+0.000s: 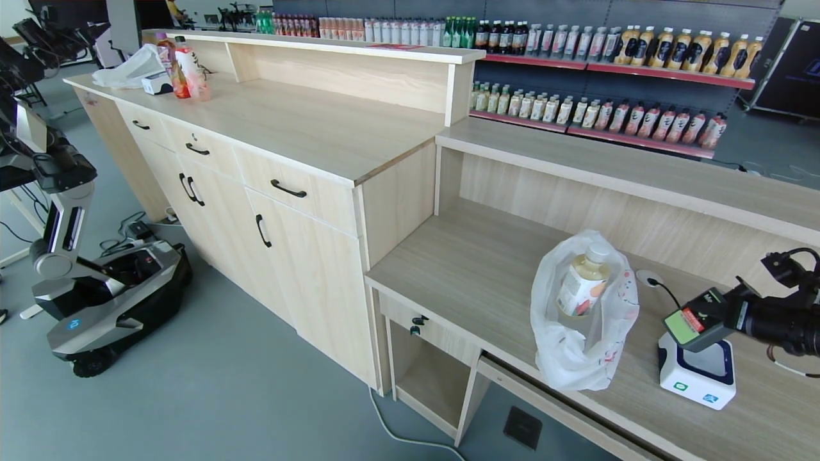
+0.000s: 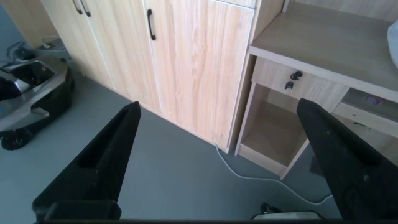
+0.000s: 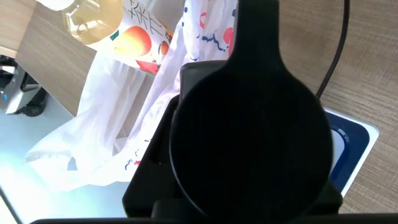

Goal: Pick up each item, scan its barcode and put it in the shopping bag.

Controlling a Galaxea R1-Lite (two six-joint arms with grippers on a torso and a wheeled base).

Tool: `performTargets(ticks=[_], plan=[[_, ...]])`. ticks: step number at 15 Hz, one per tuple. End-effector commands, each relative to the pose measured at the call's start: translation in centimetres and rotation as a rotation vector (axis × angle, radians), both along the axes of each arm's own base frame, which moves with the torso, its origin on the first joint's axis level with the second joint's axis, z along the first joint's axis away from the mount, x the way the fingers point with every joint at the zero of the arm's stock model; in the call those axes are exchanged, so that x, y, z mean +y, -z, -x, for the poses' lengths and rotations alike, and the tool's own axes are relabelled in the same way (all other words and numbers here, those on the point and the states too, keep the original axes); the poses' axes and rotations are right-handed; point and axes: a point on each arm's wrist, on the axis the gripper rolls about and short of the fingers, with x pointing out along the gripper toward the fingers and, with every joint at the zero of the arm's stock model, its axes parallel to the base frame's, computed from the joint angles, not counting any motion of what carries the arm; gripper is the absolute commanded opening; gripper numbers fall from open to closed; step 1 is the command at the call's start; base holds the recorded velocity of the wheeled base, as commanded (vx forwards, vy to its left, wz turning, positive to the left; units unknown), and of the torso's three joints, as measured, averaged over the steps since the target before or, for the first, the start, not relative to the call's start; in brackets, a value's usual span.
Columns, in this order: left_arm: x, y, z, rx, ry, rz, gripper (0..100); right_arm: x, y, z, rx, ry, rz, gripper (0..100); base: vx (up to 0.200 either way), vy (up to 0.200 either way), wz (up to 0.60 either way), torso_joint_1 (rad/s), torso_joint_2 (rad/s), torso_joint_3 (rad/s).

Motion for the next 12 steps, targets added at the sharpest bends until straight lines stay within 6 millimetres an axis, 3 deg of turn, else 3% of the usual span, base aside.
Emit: performTargets(ticks=[1, 12], plan=[[0.00, 0.00, 0.00, 0.000, 0.000, 0.000, 100, 0.14, 0.34, -0.54, 0.005, -0.006, -0.005, 0, 0.000, 0.000, 0.00, 0.000, 0.00, 0.000], [0.00, 0.00, 0.00, 0.000, 0.000, 0.000, 100, -0.21, 0.50, -1.02, 0.028, 0.062, -0.047, 0, 0.000, 0.000, 0.00, 0.000, 0.00, 0.000]])
